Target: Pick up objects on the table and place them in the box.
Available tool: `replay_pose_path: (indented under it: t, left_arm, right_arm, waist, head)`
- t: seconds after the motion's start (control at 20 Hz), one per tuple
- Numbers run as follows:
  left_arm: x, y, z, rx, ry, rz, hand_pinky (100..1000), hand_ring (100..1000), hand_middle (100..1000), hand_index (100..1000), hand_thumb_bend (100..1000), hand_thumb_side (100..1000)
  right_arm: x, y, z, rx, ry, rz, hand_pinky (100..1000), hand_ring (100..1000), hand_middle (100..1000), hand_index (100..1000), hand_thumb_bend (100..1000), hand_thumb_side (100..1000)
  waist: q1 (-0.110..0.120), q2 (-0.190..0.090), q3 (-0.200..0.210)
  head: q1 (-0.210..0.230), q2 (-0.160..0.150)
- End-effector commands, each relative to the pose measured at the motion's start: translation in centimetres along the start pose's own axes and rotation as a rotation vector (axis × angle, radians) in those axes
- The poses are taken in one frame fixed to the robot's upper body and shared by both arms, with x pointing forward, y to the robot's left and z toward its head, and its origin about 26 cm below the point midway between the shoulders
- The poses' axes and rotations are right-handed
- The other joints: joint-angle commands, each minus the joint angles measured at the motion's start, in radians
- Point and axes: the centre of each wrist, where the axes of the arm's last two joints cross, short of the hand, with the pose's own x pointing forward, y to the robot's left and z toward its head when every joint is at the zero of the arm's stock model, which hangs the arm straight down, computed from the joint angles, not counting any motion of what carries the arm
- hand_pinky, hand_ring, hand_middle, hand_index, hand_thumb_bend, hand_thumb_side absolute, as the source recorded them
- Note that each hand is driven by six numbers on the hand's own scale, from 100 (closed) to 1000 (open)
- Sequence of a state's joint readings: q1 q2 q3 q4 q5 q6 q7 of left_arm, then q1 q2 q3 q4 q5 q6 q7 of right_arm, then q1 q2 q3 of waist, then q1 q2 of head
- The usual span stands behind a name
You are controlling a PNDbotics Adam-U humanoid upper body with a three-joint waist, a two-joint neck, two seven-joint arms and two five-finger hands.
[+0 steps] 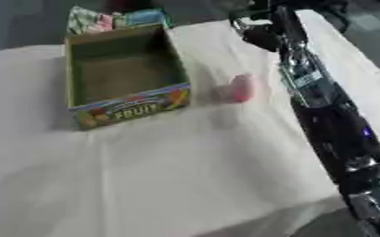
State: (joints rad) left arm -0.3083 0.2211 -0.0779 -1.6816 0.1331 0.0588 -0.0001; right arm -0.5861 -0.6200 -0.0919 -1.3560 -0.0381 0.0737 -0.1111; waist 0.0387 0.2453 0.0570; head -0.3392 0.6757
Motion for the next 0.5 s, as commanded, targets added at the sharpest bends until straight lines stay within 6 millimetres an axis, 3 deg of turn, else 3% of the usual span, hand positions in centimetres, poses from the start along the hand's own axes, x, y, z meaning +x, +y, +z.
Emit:
replay_pose_path:
  t: [0.05,0.5]
  left_arm:
    - [0.8,0.5,-0.1,-0.005,-0.024,-0.021,580,580,621,747,413,100]
    - [0.7,0.6,0.0,-0.002,-0.017,-0.026,580,580,622,747,409,100]
  right_arm:
    - [0.7,-1.2,-0.4,-0.003,-0.022,0.041,709,791,746,872,401,280]
    - [-1.0,-2.9,0.3,0.108,0.044,0.178,721,802,760,885,386,239]
  waist:
    - [-0.003,-0.022,-0.001]
    - [-0.007,-0.023,-0.002]
  head:
    - [-0.004,-0.005]
    - [-0.008,-0.004]
